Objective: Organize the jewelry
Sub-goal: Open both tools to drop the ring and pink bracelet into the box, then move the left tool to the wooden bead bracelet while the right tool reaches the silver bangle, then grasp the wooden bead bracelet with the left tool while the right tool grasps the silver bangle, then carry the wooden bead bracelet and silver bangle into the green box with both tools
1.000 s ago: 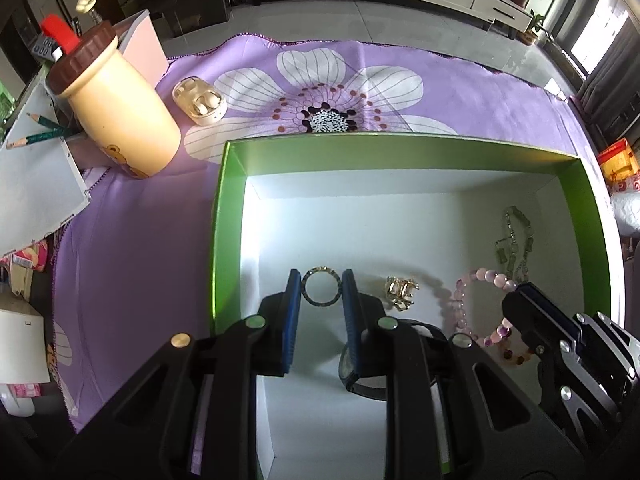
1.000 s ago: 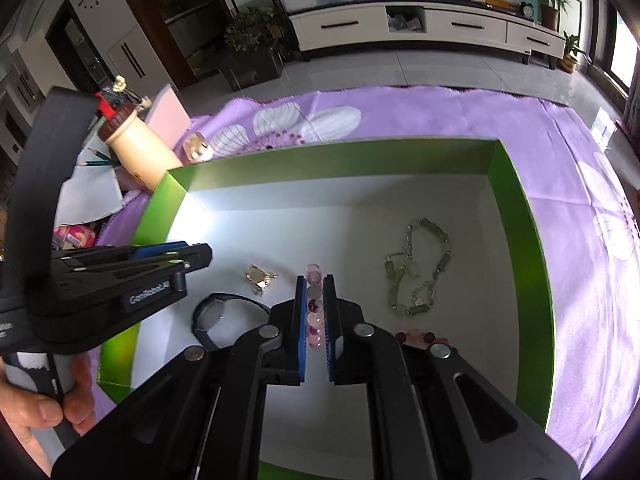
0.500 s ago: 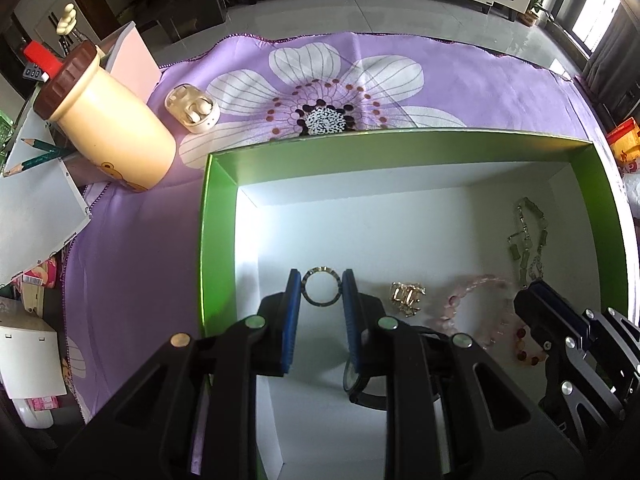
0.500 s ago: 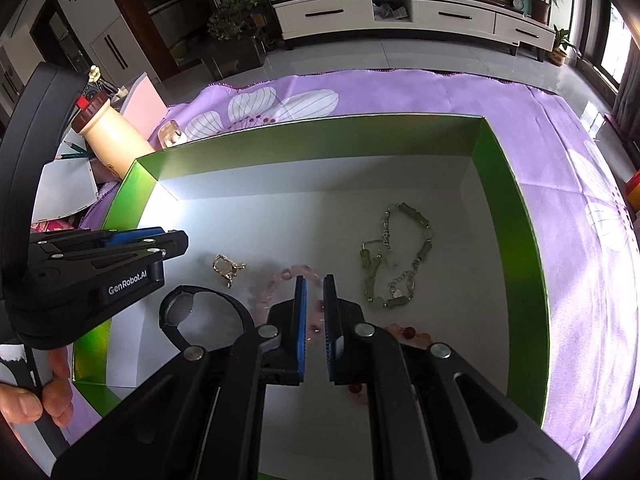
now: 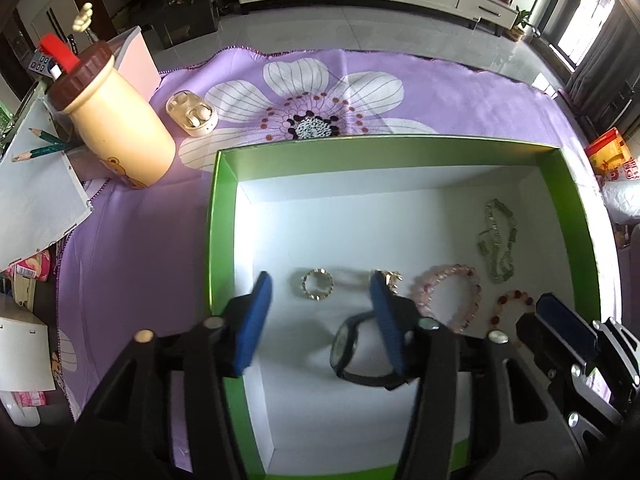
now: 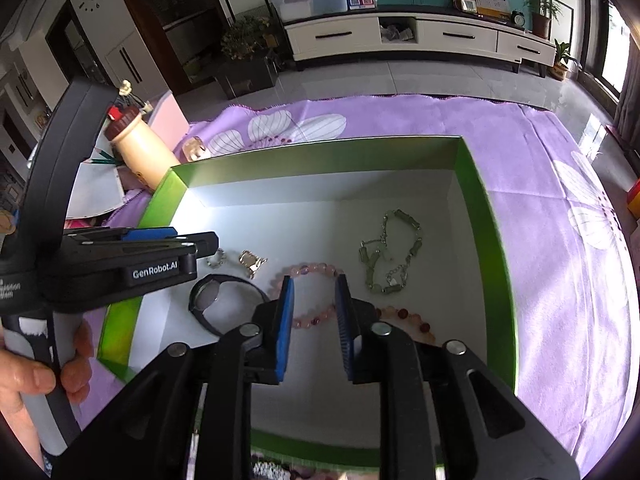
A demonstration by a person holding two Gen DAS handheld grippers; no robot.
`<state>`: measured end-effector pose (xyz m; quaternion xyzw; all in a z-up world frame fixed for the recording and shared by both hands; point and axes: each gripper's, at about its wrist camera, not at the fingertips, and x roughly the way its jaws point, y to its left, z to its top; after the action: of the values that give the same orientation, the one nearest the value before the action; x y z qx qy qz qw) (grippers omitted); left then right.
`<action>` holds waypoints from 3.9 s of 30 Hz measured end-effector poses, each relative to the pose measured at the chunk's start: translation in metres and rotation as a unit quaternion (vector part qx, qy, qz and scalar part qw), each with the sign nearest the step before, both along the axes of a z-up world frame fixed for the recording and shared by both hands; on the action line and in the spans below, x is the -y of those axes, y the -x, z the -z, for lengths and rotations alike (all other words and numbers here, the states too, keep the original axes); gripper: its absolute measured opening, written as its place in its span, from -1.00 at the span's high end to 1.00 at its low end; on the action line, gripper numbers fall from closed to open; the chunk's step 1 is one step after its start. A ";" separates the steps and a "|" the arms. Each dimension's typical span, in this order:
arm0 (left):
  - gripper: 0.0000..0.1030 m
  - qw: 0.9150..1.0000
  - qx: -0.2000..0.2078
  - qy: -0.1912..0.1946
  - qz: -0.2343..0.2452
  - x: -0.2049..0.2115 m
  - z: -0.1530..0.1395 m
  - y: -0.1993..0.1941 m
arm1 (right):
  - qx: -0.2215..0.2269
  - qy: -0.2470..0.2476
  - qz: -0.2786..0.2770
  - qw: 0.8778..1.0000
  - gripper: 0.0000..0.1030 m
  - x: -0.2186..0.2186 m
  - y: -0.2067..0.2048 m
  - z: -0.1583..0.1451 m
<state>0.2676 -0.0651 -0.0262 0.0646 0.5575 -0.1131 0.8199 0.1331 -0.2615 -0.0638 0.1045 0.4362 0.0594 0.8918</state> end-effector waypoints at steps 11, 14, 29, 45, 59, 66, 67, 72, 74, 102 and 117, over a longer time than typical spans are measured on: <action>-0.77 0.995 0.052 0.081 0.016 -0.030 -0.054 0.080 | 0.044 -0.038 -0.001 0.998 -0.02 0.014 0.092 -0.020; -0.78 0.995 0.052 0.086 0.023 -0.042 -0.058 0.107 | 0.041 -0.033 -0.009 0.999 -0.06 0.012 0.108 -0.022; -0.78 0.996 -0.001 0.085 -0.003 -0.097 0.010 0.212 | -0.013 -0.012 -0.040 0.999 -0.12 -0.011 0.190 0.033; -0.78 0.992 -0.006 0.104 -0.074 -0.135 0.031 0.206 | -0.020 0.022 -0.021 0.999 0.13 -0.033 0.161 0.060; -0.42 0.994 0.000 0.089 -0.064 -0.100 0.035 0.159 | -0.004 0.113 -0.041 0.993 0.95 -0.056 0.140 0.069; 0.14 0.995 -0.014 0.077 -0.059 -0.079 0.048 0.139 | -0.006 0.076 -0.027 0.997 0.95 -0.034 0.148 0.067; 0.15 0.996 -0.007 0.071 -0.059 -0.077 0.048 0.139 | -0.006 0.072 -0.025 0.997 0.95 -0.033 0.148 0.067; 0.34 0.998 0.008 0.047 -0.050 -0.067 0.049 0.136 | -0.004 0.057 -0.021 0.998 0.95 -0.028 0.147 0.066; 0.55 0.999 0.015 0.035 -0.038 -0.062 0.050 0.138 | -0.004 0.057 -0.022 0.998 0.95 -0.029 0.147 0.066; 0.80 0.995 0.078 0.066 0.001 -0.074 -0.021 0.182 | 0.040 0.082 -0.017 0.996 0.95 -0.034 0.170 0.027; 0.80 0.992 0.095 0.081 0.020 -0.073 -0.049 0.196 | 0.062 0.090 -0.014 0.994 0.94 -0.034 0.175 0.007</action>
<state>0.0719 0.0083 0.0230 0.0198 0.4646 -0.1673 0.8694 -0.0419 -0.2271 -0.0713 0.0138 0.3852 0.0386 0.9219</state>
